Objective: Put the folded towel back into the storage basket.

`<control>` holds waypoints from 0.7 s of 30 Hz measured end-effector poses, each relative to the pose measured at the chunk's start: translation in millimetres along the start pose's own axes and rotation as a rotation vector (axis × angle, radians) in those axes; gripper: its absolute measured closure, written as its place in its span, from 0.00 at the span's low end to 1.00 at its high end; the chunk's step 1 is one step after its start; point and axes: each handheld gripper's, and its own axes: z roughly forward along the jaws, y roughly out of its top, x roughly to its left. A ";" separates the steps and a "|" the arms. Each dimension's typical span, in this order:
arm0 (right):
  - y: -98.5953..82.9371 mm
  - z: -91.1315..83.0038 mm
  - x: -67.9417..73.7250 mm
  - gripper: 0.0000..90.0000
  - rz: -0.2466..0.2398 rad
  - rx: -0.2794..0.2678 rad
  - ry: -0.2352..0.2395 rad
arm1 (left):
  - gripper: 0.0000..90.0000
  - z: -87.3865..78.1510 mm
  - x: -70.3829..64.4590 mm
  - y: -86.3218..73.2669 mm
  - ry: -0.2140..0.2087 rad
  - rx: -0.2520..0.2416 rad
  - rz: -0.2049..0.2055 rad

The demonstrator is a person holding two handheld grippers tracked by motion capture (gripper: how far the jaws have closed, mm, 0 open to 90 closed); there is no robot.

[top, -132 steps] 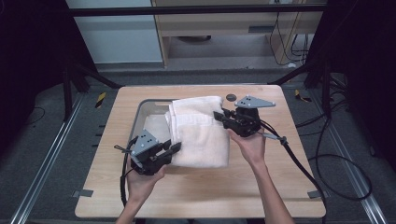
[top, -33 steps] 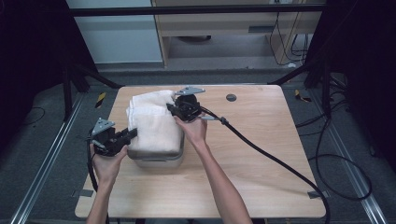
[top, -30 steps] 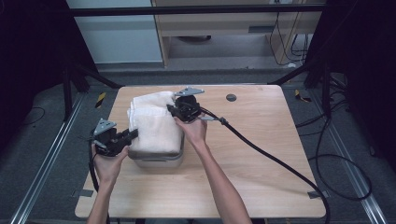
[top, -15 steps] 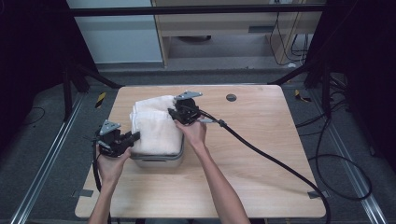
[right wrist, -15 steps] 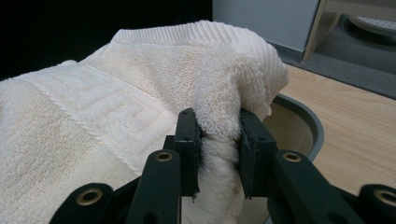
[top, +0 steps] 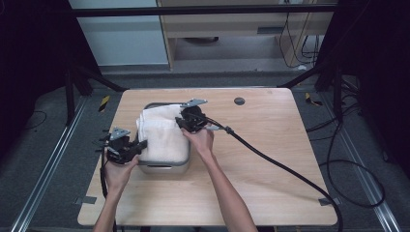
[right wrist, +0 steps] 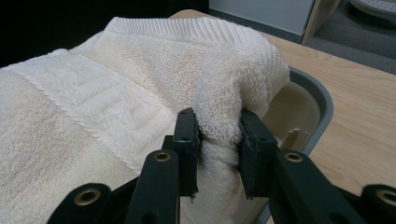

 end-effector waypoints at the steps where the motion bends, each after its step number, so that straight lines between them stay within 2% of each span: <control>1: 0.0 0.0 0.0 0.79 0.000 0.000 0.000 | 0.82 0.0 0.0 0.0 0.000 0.000 0.000; 10: -7.9 5.5 2.3 0.79 -0.029 0.051 -0.028 | 0.82 9.5 1.1 -4.0 0.000 0.066 0.005; 14: -10.8 4.1 1.1 0.79 -0.020 0.049 -0.027 | 0.82 11.4 1.2 -4.7 -0.004 0.079 0.004; 19: -11.0 1.4 2.1 0.74 -0.040 0.043 -0.055 | 0.76 12.0 2.1 -4.9 0.007 0.083 -0.003; 21: -10.7 -0.3 1.4 0.74 -0.055 0.027 -0.066 | 0.71 8.4 2.5 -3.2 0.033 0.062 -0.004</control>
